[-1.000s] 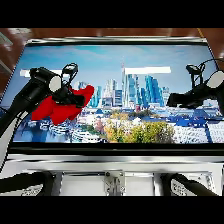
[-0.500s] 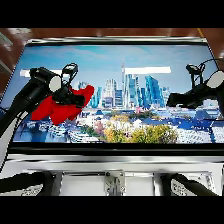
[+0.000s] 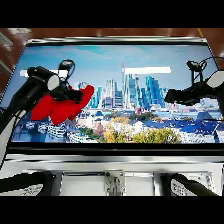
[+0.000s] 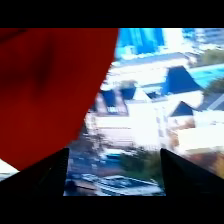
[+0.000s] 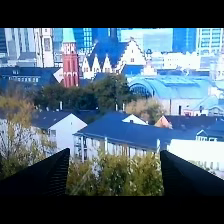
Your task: Fold the shirts.
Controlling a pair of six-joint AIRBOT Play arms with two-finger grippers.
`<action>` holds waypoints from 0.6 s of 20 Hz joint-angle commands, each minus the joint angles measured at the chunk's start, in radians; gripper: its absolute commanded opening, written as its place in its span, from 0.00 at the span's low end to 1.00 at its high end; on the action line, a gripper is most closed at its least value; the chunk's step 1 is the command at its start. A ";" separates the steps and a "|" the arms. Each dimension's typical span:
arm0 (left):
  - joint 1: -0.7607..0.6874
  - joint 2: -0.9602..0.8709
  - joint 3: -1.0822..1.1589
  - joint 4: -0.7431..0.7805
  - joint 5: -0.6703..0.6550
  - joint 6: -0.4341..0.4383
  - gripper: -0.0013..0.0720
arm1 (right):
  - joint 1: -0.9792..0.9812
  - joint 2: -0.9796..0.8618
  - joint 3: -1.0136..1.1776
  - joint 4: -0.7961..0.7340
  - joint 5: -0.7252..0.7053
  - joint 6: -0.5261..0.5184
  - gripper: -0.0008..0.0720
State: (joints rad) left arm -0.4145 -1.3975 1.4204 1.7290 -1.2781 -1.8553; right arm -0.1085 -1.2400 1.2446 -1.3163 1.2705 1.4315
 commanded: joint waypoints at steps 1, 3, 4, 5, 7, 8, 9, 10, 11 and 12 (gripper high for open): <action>0.190 -0.003 -0.002 0.094 -0.031 -0.045 1.00 | -0.001 -0.001 0.001 0.006 -0.014 -0.004 0.96; 0.378 -0.031 -0.029 -0.173 0.005 -0.031 1.00 | -0.001 -0.001 0.001 0.006 -0.020 -0.003 0.96; 0.444 -0.057 -0.048 -0.282 0.019 -0.007 1.00 | -0.001 -0.002 0.001 0.007 -0.029 -0.003 0.96; 0.487 -0.090 -0.063 -0.329 0.021 0.013 1.00 | -0.001 -0.004 0.001 0.007 -0.039 0.000 0.96; 0.521 -0.158 -0.071 -0.331 0.025 0.014 1.00 | -0.001 -0.010 0.000 0.010 -0.045 0.000 0.96; 0.522 -0.186 -0.071 -0.331 0.041 0.015 1.00 | -0.001 -0.012 0.000 0.013 -0.044 0.000 0.96; 0.517 -0.212 -0.071 -0.332 0.066 0.015 1.00 | -0.001 -0.012 0.000 0.014 -0.045 0.000 0.96; 0.509 -0.233 -0.071 -0.332 0.092 0.015 1.00 | -0.001 -0.012 0.000 0.017 -0.047 0.000 0.96; 0.502 -0.257 -0.071 -0.332 0.109 0.014 1.00 | -0.001 -0.012 0.000 0.024 -0.046 0.001 0.96; 0.497 -0.278 -0.071 -0.331 0.115 0.014 1.00 | -0.001 -0.012 0.000 0.036 -0.045 0.001 0.96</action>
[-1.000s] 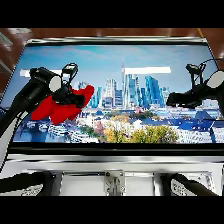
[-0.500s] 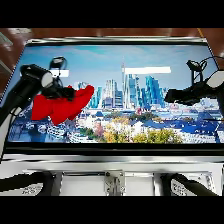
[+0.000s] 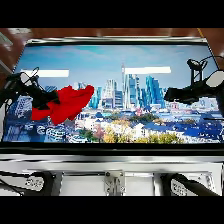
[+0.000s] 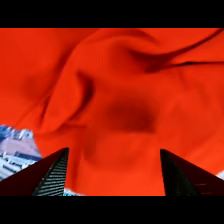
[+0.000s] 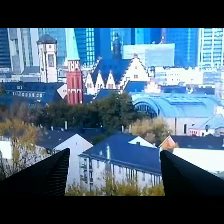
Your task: Fold the shirts.
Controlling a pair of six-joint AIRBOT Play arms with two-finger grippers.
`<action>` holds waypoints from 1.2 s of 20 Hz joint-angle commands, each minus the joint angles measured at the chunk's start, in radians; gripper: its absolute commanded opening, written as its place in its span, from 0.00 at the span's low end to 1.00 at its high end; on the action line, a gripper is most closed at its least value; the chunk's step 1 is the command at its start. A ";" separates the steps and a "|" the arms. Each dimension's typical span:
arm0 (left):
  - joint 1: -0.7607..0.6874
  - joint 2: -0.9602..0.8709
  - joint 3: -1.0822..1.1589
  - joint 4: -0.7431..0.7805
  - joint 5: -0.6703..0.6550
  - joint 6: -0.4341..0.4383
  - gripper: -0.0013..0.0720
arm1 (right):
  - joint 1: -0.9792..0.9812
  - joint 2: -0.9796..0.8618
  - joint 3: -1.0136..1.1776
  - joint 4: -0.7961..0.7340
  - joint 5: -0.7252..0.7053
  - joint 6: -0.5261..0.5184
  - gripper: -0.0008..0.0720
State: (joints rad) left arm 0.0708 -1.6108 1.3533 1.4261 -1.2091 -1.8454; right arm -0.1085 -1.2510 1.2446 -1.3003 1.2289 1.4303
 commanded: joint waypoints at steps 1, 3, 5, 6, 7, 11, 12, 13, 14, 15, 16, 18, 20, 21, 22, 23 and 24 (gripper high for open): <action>0.011 -0.087 -0.004 -0.029 0.047 0.001 1.00 | -0.001 -0.001 0.000 0.031 -0.001 0.002 0.96; 0.011 -0.112 -0.003 -0.035 0.046 0.002 0.88 | -0.001 -0.001 0.000 0.047 0.003 0.003 0.96; 0.011 -0.108 0.005 -0.082 0.046 0.026 0.07 | -0.001 -0.001 0.000 0.047 0.007 0.018 0.96; 0.008 -0.100 0.022 -0.137 0.046 0.076 0.07 | -0.001 -0.001 0.000 0.047 0.014 0.022 0.96; -0.002 -0.082 0.051 -0.199 0.046 0.142 0.07 | -0.001 -0.001 0.000 0.047 0.024 0.021 0.96; -0.134 0.103 0.187 -0.320 0.045 0.312 0.07 | -0.001 -0.001 0.000 0.045 0.042 -0.019 0.96; -0.186 0.167 0.210 -0.325 0.047 0.316 0.07 | -0.001 -0.001 0.001 0.039 0.037 -0.034 0.96; -0.247 0.238 0.227 -0.325 0.048 0.316 0.07 | -0.002 0.000 0.007 0.037 0.051 -0.037 0.96; -0.311 0.305 0.232 -0.325 0.051 0.315 0.07 | -0.002 0.005 0.023 0.034 0.082 -0.037 0.96; -0.371 0.359 0.231 -0.325 0.048 0.314 0.07 | -0.002 0.019 0.041 0.035 0.106 -0.037 0.96; -0.438 0.402 0.231 -0.325 0.046 0.297 0.07 | -0.002 0.042 0.058 0.034 0.122 -0.040 0.96; -0.568 0.441 0.230 -0.321 0.047 0.258 0.07 | -0.002 0.113 0.093 0.006 0.136 -0.044 0.96; -0.687 0.429 0.209 -0.291 0.059 0.228 0.07 | -0.002 0.195 0.109 -0.037 0.158 -0.044 0.96; -0.745 0.414 0.177 -0.250 0.076 0.206 0.07 | -0.002 0.232 0.109 -0.065 0.191 -0.044 0.96; -0.791 0.396 0.140 -0.204 0.082 0.205 0.07 | -0.002 0.256 0.109 -0.097 0.240 -0.041 0.96; -0.829 0.371 0.092 -0.144 0.083 0.194 0.07 | -0.002 0.271 0.107 -0.118 0.298 -0.031 0.96; -0.851 0.341 0.039 -0.090 0.084 0.145 0.07 | -0.002 0.274 0.106 -0.122 0.332 -0.019 0.96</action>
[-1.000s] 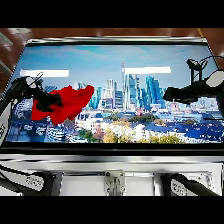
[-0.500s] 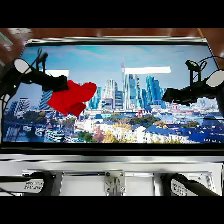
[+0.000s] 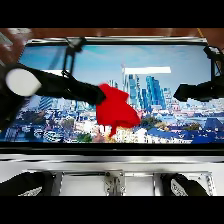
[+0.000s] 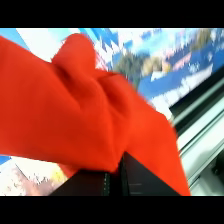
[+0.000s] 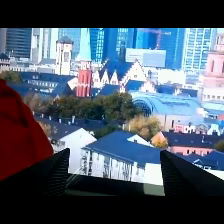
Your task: Fold the shirts.
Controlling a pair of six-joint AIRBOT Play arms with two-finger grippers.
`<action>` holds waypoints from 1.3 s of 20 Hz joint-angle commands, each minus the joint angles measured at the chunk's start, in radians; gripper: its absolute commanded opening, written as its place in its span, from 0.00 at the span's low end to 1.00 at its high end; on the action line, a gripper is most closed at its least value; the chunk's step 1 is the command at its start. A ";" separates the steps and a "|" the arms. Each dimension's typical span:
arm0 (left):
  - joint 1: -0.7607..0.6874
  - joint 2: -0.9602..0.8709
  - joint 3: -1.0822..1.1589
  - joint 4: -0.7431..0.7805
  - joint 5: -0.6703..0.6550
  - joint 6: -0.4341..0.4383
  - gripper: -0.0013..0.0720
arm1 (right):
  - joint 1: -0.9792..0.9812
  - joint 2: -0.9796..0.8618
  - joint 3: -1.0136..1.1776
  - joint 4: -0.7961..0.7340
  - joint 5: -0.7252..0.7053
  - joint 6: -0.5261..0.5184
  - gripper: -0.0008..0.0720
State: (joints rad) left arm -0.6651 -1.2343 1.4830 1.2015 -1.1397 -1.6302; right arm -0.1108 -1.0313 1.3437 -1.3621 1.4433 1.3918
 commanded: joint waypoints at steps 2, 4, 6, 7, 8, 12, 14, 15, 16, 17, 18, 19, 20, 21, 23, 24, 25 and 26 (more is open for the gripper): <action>-0.114 -0.097 -0.185 0.192 0.015 -0.149 0.07 | 0.001 0.053 -0.010 -0.050 0.122 0.039 0.96; -0.075 -0.153 -0.233 0.172 0.018 -0.209 0.11 | 0.001 0.051 -0.067 -0.042 0.103 0.048 0.96; -0.026 -0.187 -0.230 0.115 0.022 -0.212 0.89 | 0.001 0.036 -0.153 -0.036 0.076 0.048 0.96; 0.005 -0.187 -0.229 0.099 0.021 -0.211 1.00 | 0.001 0.023 -0.194 -0.017 0.061 0.047 0.96; 0.044 -0.180 -0.222 0.100 -0.004 -0.196 1.00 | 0.001 0.010 -0.225 0.005 0.047 0.040 0.96; 0.244 -0.144 -0.222 0.103 -0.185 0.035 1.00 | 0.000 -0.082 -0.310 0.041 0.028 -0.004 0.96; 0.334 -0.133 -0.308 0.071 -0.245 0.053 1.00 | 0.000 -0.156 -0.367 0.102 0.068 -0.040 0.96; 0.364 -0.120 -0.378 0.019 -0.237 0.063 1.00 | 0.000 -0.187 -0.395 0.158 0.070 -0.061 0.96; 0.380 -0.105 -0.447 -0.046 -0.205 0.079 1.00 | 0.001 -0.208 -0.421 0.208 0.060 -0.081 0.96; 0.384 -0.090 -0.514 -0.109 -0.151 0.087 1.00 | 0.002 -0.227 -0.447 0.247 0.040 -0.095 0.96; 0.378 -0.080 -0.580 -0.181 -0.079 0.094 1.00 | 0.002 -0.239 -0.469 0.262 0.019 -0.100 0.96; 0.365 -0.079 -0.630 -0.239 -0.014 0.101 1.00 | 0.002 -0.249 -0.489 0.264 -0.002 -0.100 0.96; 0.344 -0.081 -0.671 -0.293 0.055 0.101 1.00 | 0.002 -0.253 -0.506 0.264 -0.014 -0.100 0.96; 0.318 -0.083 -0.699 -0.333 0.118 0.101 1.00 | 0.002 -0.255 -0.523 0.267 -0.021 -0.100 0.96; 0.261 -0.084 -0.723 -0.377 0.222 0.104 1.00 | 0.002 -0.255 -0.567 0.286 -0.045 -0.100 0.96; 0.238 -0.084 -0.723 -0.383 0.261 0.104 1.00 | 0.007 -0.255 -0.595 0.306 -0.070 -0.099 0.96; 0.219 -0.086 -0.723 -0.392 0.296 0.104 0.98 | 0.023 -0.255 -0.629 0.331 -0.107 -0.100 0.96; 0.209 -0.092 -0.723 -0.410 0.317 0.103 0.89 | 0.050 -0.256 -0.662 0.360 -0.146 -0.100 0.96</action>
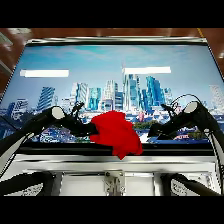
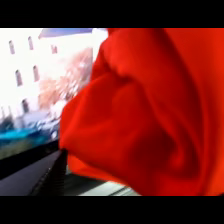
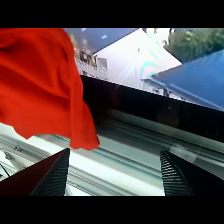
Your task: Fold the shirts.
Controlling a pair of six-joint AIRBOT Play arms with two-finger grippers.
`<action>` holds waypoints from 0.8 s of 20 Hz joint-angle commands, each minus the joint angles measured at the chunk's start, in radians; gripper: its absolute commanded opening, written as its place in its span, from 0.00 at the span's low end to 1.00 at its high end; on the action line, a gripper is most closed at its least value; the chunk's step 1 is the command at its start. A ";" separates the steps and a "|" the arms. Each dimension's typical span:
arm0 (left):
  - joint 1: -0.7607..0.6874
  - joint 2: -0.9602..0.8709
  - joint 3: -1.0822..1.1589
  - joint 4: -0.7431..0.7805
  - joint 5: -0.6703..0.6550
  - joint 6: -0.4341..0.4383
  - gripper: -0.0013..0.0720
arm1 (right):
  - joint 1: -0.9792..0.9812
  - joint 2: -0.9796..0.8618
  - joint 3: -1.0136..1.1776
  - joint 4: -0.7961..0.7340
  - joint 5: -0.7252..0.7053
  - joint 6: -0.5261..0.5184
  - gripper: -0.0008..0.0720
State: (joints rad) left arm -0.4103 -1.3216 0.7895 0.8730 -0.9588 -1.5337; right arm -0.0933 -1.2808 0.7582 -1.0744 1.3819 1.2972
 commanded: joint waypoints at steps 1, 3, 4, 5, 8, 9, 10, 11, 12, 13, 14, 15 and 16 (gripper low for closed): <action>-0.048 -0.013 -0.030 -0.108 0.141 0.003 0.61 | 0.067 -0.008 -0.100 0.093 -0.117 -0.014 0.96; -0.045 -0.021 -0.030 -0.142 0.139 0.003 0.07 | 0.148 -0.011 -0.123 0.100 -0.177 -0.019 0.96; -0.045 -0.019 -0.028 -0.141 0.138 0.003 0.07 | 0.185 -0.020 -0.124 0.105 -0.199 -0.014 0.96; -0.045 -0.017 -0.028 -0.141 0.136 0.003 0.07 | 0.216 -0.034 -0.124 0.114 -0.217 -0.007 0.96; -0.045 -0.013 -0.020 -0.140 0.110 0.022 0.07 | 0.291 -0.108 -0.124 0.128 -0.234 0.045 0.49; -0.044 -0.005 -0.014 -0.137 0.102 0.054 0.07 | 0.305 -0.120 -0.124 0.129 -0.226 0.051 0.08; -0.042 0.014 -0.002 -0.117 0.097 0.060 0.07 | 0.308 -0.113 -0.119 0.140 -0.206 0.049 0.09; -0.040 0.043 0.021 -0.074 0.091 0.059 0.07 | 0.308 -0.089 -0.101 0.143 -0.182 0.025 0.09; -0.036 0.087 0.063 -0.007 0.081 0.052 0.07 | 0.308 -0.042 -0.063 0.124 -0.163 0.007 0.09; -0.031 0.139 0.118 0.063 0.065 0.040 0.07 | 0.308 0.018 -0.011 0.091 -0.155 0.006 0.09; -0.025 0.200 0.198 0.146 0.040 0.024 0.07 | 0.308 0.093 0.061 0.043 -0.160 0.006 0.09; -0.016 0.257 0.286 0.220 0.010 0.000 0.07 | 0.308 0.168 0.138 -0.007 -0.176 0.005 0.09; -0.005 0.309 0.386 0.274 -0.016 -0.016 0.07 | 0.308 0.250 0.232 -0.060 -0.203 -0.006 0.09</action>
State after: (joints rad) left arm -0.4339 -1.1370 0.9920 0.9535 -0.9157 -1.5101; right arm 0.2070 -1.1912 0.8227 -1.0210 1.2053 1.3083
